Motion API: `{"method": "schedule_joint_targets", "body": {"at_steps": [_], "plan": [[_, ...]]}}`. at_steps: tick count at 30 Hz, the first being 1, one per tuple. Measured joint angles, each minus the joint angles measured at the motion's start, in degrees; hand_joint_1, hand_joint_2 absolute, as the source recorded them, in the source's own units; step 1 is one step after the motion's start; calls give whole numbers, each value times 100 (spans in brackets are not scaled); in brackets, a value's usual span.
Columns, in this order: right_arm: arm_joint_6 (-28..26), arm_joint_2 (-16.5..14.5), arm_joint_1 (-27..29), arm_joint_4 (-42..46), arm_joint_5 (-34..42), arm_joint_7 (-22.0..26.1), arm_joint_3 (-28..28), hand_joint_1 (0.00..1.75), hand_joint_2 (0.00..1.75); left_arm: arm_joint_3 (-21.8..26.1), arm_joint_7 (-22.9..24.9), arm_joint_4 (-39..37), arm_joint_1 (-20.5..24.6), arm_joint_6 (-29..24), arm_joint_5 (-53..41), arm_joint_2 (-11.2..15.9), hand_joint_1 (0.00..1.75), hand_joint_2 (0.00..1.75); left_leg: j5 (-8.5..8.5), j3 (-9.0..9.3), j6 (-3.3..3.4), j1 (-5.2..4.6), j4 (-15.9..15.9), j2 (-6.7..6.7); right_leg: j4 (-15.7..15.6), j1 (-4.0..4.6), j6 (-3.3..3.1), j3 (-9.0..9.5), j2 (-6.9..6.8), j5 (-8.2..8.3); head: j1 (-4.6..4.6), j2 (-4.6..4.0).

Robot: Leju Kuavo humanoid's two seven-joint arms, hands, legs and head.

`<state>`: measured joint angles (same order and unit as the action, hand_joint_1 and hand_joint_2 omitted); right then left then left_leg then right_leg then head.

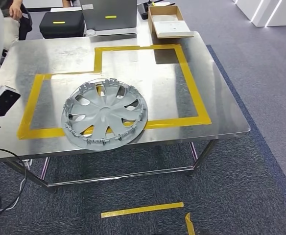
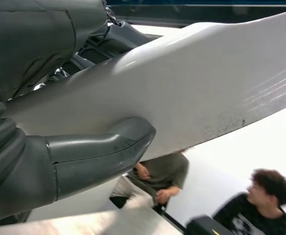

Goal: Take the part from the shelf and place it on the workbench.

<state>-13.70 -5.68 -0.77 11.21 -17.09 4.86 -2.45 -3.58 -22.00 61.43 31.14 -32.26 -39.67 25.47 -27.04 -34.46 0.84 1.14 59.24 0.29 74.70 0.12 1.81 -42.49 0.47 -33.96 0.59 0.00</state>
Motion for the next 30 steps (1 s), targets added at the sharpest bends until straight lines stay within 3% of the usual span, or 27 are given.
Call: {"method": "schedule_joint_targets", "body": {"at_steps": [1,3,5,9,10,12,14,15,17,19,20,24,26,28,29,30], "plan": [[30,10,1,-2,0,8,0,0,0,-94,31,-31,47,-5,-57,-53,175,175,-2,8,0,-5,0,-2,-289,2,-20,117,-1,199,-1,0],[53,30,-8,-2,3,19,0,0,0,-244,102,-88,148,-21,-136,-133,175,175,-12,16,-14,-20,4,-1,-1141,20,-78,519,-12,580,-2,0],[58,39,-9,-3,6,22,0,0,0,-339,132,-140,237,-35,-150,-183,175,175,-12,1,-52,-37,7,3,-1596,39,-112,748,-22,697,4,0],[60,45,16,-9,7,21,-2,0,0,-461,135,-210,310,-45,-156,-233,175,175,-78,-20,-167,-43,62,2,-1686,10,-191,791,-9,727,12,0],[59,49,12,-9,7,21,-6,0,0,-479,135,-226,331,-46,-158,-233,175,175,-199,-93,-192,-41,244,1,-1711,-6,-219,805,-10,742,21,0],[60,56,6,-9,6,21,-15,0,0,-505,135,-267,362,-49,-159,-242,175,175,-562,-403,-230,-34,951,-1,-1723,-13,-250,818,-9,746,35,0],[67,57,13,-10,5,21,-21,0,0,-532,135,-316,364,-50,-159,-264,175,175,-759,-681,-251,-32,1557,-1,-1718,-10,-257,822,-2,739,37,0],[71,57,16,-11,5,21,-22,0,0,-548,135,-337,362,-50,-160,-272,175,175,-689,-689,-251,-32,1561,-1,-1714,-9,-256,824,5,737,37,0],[72,57,17,-11,4,21,-24,0,0,-577,135,-360,375,-51,-160,-276,175,175,-277,-407,-233,-31,930,-1,-1700,-9,-246,837,22,724,37,0],[72,57,12,-12,5,21,-27,0,0,-602,135,-373,404,-54,-160,-275,175,175,0,-80,-196,-43,216,-7,-1671,11,-214,825,35,705,34,0],[73,57,12,-13,5,21,-28,0,0,-614,135,-380,412,-54,-161,-276,175,175,34,-9,-177,-53,37,-12,-1660,19,-191,808,40,703,31,0],[78,65,26,-15,-7,5,-29,0,0,-643,119,-430,463,-2,-33,-298,175,175,32,-3,-58,-35,-47,-12,-1585,30,-96,722,36,642,22,0],[78,73,21,-15,-27,-25,-28,0,0,-650,81,-512,583,56,96,-345,175,175,49,1,0,-9,-70,-5,-1116,17,-35,489,18,373,-2,0],[78,76,19,-15,-48,-51,-28,0,0,-654,32,-663,751,109,182,-418,175,175,52,-6,21,-9,-68,-5,-327,-6,9,114,6,45,-19,0],[79,79,23,-15,-53,-58,-28,0,0,-657,9,-744,838,128,205,-460,175,175,51,-5,22,-9,-67,-5,-49,-15,23,-30,4,-23,-18,0],[84,81,25,-15,-57,-62,-28,0,0,-667,-13,-810,927,143,215,-507,175,175,51,-2,22,-9,-66,-6,20,-20,31,-80,2,22,-19,0]]}}
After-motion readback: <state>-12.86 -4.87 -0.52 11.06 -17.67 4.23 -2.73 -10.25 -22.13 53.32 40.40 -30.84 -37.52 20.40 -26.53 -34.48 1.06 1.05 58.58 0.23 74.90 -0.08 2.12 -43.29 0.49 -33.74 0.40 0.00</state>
